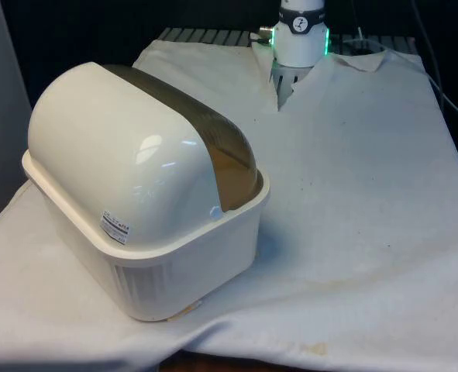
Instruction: Open the lid, then close it.
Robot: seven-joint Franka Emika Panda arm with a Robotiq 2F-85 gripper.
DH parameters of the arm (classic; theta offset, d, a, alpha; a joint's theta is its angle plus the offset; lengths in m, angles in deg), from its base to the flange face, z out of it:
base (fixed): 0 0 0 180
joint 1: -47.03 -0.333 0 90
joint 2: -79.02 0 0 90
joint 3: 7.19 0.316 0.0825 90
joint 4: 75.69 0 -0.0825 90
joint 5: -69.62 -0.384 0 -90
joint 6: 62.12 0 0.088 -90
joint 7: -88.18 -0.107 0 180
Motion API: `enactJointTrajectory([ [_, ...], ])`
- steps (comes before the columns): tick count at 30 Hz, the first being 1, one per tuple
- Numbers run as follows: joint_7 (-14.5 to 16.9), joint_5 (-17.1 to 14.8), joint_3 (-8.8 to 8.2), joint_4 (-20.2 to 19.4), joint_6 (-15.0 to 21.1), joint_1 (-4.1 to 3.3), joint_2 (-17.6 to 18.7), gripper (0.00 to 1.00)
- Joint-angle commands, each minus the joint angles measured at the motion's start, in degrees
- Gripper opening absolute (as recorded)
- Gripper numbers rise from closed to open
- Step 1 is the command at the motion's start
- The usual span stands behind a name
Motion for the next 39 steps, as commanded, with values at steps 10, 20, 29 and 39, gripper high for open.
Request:
enactJointTrajectory([
  [10,-0.2,0.2,0.06,-0.2,0.0,-0.06,-0.2,0.44],
  [20,-0.2,0.2,0.06,-0.8,0.2,-0.06,-0.8,0.00],
  [29,-0.4,0.6,0.40,-4.2,3.9,-0.11,-3.2,0.00],
  [39,-0.6,1.2,0.52,-8.8,9.6,-0.06,-5.4,0.00],
])
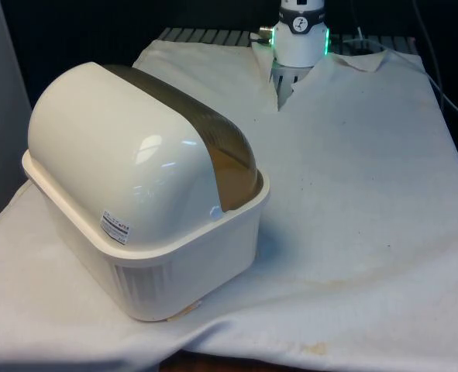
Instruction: Open the lid, then close it.
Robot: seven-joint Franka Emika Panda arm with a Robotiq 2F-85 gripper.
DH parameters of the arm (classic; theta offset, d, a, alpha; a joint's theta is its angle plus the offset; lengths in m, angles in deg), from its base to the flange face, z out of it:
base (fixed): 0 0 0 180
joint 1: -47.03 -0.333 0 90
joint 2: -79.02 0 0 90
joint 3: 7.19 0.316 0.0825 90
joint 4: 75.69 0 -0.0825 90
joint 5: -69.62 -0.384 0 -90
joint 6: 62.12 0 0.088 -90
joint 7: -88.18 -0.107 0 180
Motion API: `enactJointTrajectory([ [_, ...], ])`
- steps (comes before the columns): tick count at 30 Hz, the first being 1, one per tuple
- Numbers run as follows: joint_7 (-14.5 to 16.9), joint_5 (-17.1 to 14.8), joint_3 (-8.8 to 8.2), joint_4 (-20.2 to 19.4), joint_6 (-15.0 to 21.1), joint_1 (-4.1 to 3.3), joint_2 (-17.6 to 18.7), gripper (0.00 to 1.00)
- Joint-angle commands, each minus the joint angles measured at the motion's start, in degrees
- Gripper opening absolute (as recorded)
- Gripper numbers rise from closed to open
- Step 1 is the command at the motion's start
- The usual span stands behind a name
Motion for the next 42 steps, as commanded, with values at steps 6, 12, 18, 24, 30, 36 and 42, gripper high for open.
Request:
enactJointTrajectory([
  [6,-0.6,1.0,0.17,-4.5,5.6,-0.06,-2.2,0.00],
  [12,-0.8,1.0,0.23,-7.2,8.9,-0.06,-3.2,0.00],
  [18,-0.9,0.9,0.23,-9.7,13.2,0.00,-3.6,0.00],
  [24,-1.1,0.6,0.23,-11.3,16.9,0.06,-3.2,0.00],
  [30,-1.6,0.5,0.17,-12.9,20.5,0.11,-2.6,0.00],
  [36,-2.2,0.4,0.17,-14.6,24.6,0.17,-1.6,0.00],
  [42,-2.6,0.3,0.17,-15.6,27.4,0.23,-0.7,0.00],
])
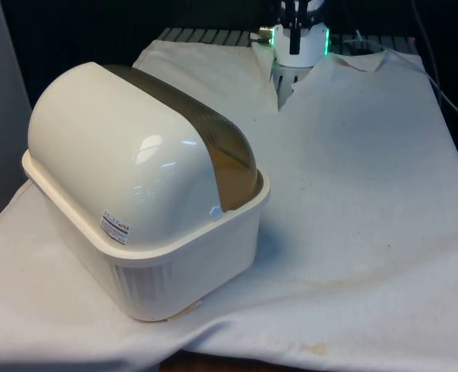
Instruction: Open the lid, then close it.
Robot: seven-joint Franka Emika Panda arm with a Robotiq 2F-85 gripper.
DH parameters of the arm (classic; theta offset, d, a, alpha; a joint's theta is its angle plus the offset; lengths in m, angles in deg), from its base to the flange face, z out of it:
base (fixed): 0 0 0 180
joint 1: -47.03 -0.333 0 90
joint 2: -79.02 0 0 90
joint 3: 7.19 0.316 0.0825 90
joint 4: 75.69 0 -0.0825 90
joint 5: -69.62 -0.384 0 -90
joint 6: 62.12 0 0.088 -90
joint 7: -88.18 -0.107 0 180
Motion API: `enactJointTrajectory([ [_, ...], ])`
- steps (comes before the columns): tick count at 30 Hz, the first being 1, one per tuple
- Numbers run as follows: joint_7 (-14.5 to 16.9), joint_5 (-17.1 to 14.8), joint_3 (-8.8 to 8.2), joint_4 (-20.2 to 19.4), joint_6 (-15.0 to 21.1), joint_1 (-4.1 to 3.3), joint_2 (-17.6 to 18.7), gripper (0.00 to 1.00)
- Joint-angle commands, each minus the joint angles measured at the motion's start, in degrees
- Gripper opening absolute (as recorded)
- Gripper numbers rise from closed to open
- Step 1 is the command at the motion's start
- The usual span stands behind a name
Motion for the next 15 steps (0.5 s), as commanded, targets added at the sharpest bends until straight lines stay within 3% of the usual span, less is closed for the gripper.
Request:
enactJointTrajectory([
  [1,-0.3,-0.1,0.00,-0.5,1.4,0.00,0.1,0.00],
  [5,-0.7,-0.2,0.00,-1.5,4.5,0.11,1.2,0.00],
  [6,-0.4,-0.1,0.00,-1.1,3.3,0.06,1.0,0.00],
  [7,-0.7,-0.2,0.00,-1.8,5.2,0.11,1.4,0.00],
  [14,-1.4,-0.2,0.00,-3.1,9.7,0.23,3.2,0.00],
  [15,-1.2,-0.1,0.00,-2.8,8.5,0.23,3.0,0.00],
])
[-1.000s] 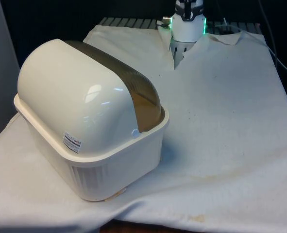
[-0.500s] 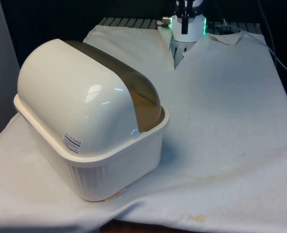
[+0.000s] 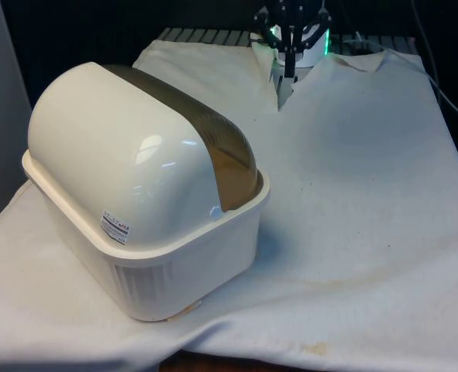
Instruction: Open the lid, then close it.
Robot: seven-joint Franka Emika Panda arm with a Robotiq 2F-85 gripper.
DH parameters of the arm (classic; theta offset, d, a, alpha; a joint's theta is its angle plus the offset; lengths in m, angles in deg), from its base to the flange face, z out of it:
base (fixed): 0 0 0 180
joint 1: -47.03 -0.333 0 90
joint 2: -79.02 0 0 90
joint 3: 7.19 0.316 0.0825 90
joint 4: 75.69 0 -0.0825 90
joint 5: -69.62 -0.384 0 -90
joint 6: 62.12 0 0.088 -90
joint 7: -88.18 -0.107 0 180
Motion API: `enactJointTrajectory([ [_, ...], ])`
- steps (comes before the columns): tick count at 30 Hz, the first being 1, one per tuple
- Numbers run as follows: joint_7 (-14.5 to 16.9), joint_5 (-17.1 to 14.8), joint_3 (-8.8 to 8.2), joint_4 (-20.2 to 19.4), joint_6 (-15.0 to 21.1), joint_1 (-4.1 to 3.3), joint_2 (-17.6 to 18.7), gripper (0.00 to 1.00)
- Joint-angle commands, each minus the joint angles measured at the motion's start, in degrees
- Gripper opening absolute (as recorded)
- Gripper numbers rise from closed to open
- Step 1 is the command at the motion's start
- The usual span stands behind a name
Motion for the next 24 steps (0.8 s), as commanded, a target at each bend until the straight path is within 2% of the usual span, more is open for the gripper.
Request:
enactJointTrajectory([
  [1,-0.3,-0.2,0.00,-0.5,1.8,0.06,0.3,0.00],
  [7,-1.3,-0.2,-0.06,-1.1,5.4,0.29,2.2,0.00],
  [8,-1.1,0.0,-0.06,-0.7,4.5,0.29,2.2,0.00],
  [11,-1.8,-0.2,-0.11,-1.3,7.6,0.40,3.3,0.00],
  [16,-2.7,-0.2,-0.23,-1.8,10.3,0.57,4.6,0.00],
  [17,-2.5,0.0,-0.17,-1.6,9.4,0.52,4.6,0.00],
  [20,-3.7,-0.1,-0.34,-2.0,12.4,0.63,5.9,0.00],
  [24,-4.7,0.1,-0.40,-2.2,14.5,0.69,7.1,0.00],
])
